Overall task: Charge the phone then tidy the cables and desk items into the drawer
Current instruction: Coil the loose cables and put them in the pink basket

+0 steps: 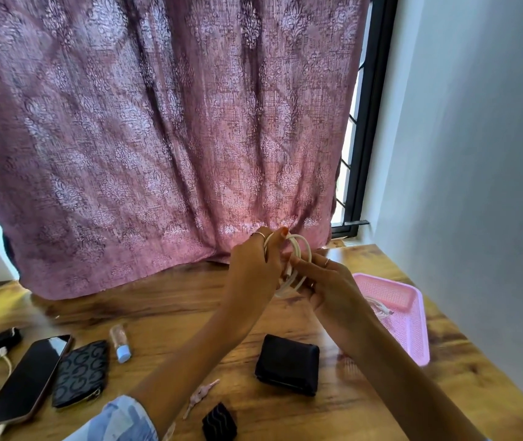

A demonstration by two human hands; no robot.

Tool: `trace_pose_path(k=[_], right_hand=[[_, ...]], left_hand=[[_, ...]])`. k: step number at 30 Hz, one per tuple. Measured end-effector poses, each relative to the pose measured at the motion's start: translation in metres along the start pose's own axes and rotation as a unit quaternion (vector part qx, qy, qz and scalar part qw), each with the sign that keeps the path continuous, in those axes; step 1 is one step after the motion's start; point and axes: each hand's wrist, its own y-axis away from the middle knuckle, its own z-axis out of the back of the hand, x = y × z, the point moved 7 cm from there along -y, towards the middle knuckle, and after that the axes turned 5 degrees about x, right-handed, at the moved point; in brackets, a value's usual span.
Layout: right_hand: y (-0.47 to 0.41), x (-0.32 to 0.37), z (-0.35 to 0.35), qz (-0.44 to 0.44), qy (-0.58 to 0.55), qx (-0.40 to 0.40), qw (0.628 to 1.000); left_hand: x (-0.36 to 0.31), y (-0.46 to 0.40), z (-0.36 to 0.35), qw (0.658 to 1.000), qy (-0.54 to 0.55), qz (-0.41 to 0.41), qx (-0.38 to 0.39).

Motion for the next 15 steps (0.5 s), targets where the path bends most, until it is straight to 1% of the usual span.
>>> trace_pose_path(k=[4,6,8,11,13,15], right_hand=[[0.0,-0.005,-0.008,-0.014,0.026,0.038,0.999],[-0.001,-0.005,-0.011,-0.002,0.027,0.059,0.998],[-0.001,-0.002,-0.012,0.017,0.058,0.065,0.996],[0.0,0.005,-0.012,0.048,0.161,0.047,0.985],[0.0,0.011,-0.01,0.076,0.255,0.024,0.964],[-0.002,0.016,-0.007,0.102,0.34,-0.007,0.935]], left_hand=[[0.001,0.0,-0.003,1.0,0.0,-0.007,-0.002],[0.004,-0.002,-0.006,1.0,0.016,0.004,0.005],[0.008,-0.002,-0.009,0.999,0.036,0.014,0.014],[0.01,-0.005,-0.009,0.999,0.033,0.012,0.016],[0.01,-0.008,-0.012,0.999,0.027,0.012,0.023],[0.011,-0.011,-0.015,0.999,0.034,0.019,0.035]])
